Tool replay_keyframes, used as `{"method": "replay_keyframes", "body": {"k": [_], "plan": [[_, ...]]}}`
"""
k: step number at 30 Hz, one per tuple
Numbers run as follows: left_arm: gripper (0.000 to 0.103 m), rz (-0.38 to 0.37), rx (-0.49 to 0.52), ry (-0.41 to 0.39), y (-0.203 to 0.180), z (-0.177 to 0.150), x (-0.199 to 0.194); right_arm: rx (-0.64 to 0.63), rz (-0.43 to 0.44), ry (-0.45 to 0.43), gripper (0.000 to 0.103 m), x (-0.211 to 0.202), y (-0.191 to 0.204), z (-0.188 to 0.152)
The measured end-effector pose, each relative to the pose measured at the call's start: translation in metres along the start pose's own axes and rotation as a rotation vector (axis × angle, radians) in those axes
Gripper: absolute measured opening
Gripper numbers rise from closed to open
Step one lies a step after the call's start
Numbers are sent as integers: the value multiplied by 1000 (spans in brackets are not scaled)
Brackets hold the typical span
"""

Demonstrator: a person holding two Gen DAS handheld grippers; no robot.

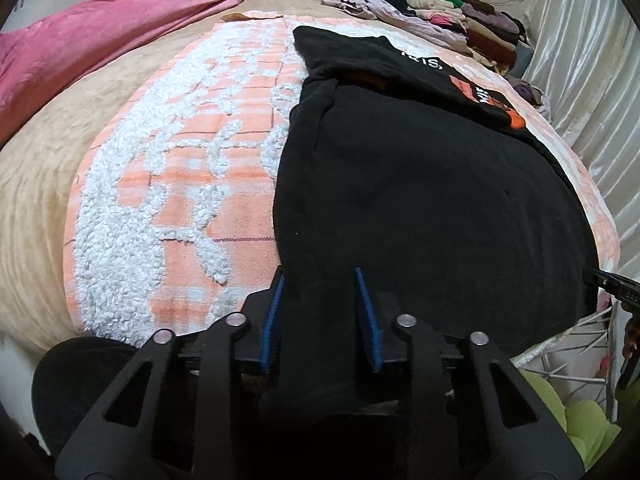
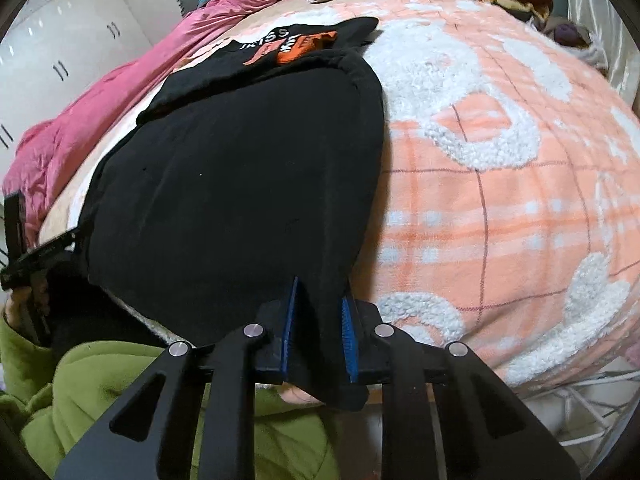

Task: Fold small clothes
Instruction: 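Grasp the black shirt hem with both tools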

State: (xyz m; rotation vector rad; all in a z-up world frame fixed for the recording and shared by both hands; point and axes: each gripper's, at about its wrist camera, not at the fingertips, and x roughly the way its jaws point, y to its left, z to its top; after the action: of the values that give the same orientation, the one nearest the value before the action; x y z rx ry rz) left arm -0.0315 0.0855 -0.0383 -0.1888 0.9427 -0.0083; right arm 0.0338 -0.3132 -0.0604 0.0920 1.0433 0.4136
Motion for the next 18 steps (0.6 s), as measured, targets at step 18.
{"method": "replay_keyframes", "body": {"k": [18], "plan": [[21, 43, 34, 12, -11, 1, 4, -18, 42, -37, 25, 0, 0, -8]]}}
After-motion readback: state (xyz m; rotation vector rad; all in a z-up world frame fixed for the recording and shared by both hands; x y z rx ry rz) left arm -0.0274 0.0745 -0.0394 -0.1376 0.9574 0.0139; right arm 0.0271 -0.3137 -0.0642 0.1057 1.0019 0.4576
